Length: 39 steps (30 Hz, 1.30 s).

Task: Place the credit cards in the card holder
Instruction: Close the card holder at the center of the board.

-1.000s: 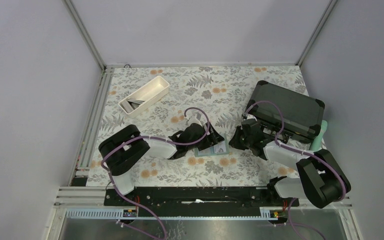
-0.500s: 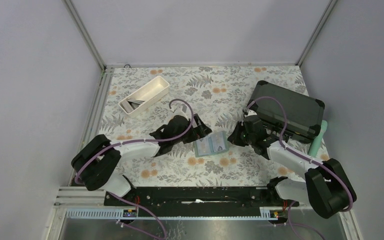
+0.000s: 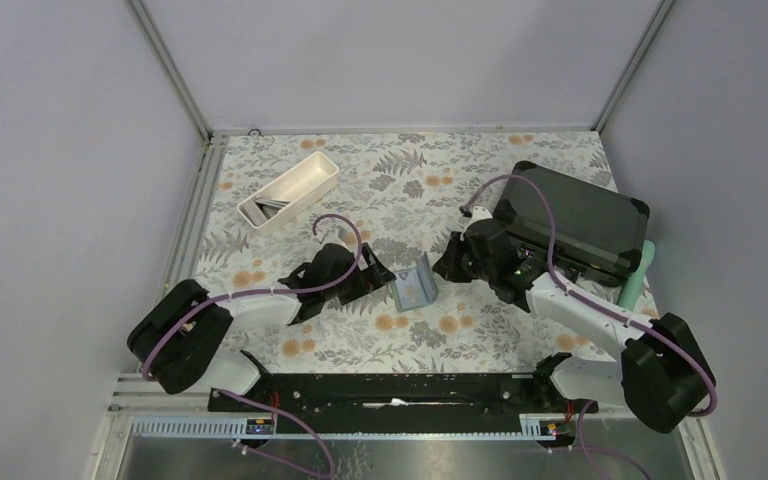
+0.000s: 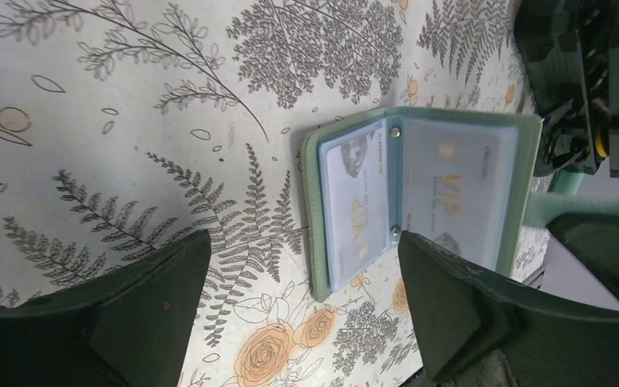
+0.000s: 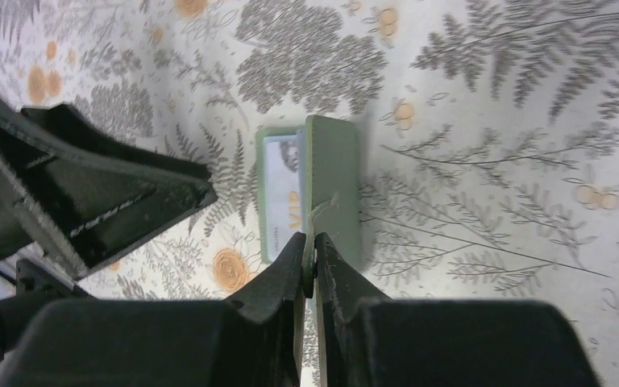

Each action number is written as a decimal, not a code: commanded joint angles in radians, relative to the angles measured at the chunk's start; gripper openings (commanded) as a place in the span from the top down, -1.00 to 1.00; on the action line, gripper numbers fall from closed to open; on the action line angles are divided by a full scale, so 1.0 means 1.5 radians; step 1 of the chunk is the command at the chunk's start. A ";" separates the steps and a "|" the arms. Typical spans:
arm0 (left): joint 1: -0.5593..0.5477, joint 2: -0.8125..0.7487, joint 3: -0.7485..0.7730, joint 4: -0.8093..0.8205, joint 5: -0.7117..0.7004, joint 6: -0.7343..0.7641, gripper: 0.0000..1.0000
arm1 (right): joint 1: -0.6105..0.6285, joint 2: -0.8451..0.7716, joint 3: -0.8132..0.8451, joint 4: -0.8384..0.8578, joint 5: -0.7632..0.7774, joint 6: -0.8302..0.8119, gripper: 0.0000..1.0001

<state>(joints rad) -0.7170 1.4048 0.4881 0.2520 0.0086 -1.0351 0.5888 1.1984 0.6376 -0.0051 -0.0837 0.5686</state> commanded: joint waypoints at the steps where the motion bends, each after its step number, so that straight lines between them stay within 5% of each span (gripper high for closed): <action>1: 0.022 -0.018 -0.014 0.063 0.032 -0.015 -0.82 | 0.060 0.023 0.050 -0.027 0.071 -0.018 1.00; 14: 0.055 -0.082 -0.050 0.042 0.032 -0.002 -0.82 | 0.168 0.141 0.112 -0.003 0.112 -0.010 0.87; 20: 0.061 -0.091 -0.053 0.037 0.036 0.005 -0.82 | 0.208 0.199 0.155 -0.005 0.105 -0.019 0.31; 28: 0.062 -0.076 -0.049 0.056 0.049 0.002 -0.83 | 0.213 0.147 0.199 -0.096 0.121 -0.045 -0.45; 39: 0.062 -0.070 -0.036 0.053 0.054 0.005 -0.83 | 0.212 0.151 0.206 -0.185 0.230 -0.052 -0.72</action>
<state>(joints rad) -0.6300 1.2961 0.4164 0.2893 0.0715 -1.0428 0.9028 1.3949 0.9249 -0.2146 0.1905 0.4976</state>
